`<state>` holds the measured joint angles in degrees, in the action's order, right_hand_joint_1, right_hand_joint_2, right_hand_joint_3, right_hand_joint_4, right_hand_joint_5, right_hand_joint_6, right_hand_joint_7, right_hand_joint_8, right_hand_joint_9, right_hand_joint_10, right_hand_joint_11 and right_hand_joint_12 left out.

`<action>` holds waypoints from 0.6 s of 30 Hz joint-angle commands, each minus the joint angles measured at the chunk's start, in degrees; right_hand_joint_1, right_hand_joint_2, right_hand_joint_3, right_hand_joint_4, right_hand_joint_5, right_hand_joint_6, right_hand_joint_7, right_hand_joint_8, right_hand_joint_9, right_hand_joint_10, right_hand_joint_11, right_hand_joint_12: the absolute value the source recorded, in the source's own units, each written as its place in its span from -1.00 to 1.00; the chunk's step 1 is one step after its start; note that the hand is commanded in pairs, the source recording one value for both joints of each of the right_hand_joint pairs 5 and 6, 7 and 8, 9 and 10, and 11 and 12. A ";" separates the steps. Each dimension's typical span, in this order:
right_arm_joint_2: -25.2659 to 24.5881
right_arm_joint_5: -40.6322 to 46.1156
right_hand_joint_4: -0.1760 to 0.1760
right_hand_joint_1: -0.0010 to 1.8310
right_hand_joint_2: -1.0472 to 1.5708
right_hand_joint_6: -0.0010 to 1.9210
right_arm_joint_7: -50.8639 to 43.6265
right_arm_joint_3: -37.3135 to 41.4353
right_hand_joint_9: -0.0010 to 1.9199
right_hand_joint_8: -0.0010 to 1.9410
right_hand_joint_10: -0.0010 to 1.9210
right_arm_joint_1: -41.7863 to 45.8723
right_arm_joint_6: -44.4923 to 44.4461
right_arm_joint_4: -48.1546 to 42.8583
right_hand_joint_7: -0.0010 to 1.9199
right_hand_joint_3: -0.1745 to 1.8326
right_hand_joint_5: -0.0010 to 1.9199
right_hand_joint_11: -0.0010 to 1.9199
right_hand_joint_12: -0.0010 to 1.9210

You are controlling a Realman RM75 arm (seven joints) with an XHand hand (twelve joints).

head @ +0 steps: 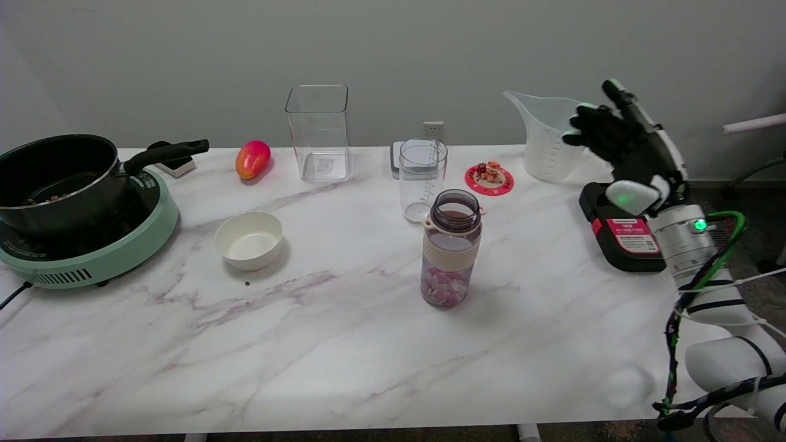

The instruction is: Pick up the bottle.

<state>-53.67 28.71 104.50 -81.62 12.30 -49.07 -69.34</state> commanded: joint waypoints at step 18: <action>-8.50 -4.23 0.00 0.19 -0.74 -0.88 -14.58 -14.86 -0.48 -0.50 -0.48 -2.61 5.71 -2.15 -0.50 -0.19 -0.88 -0.42 -0.42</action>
<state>-59.07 25.39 94.63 -91.33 10.30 -44.67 -71.99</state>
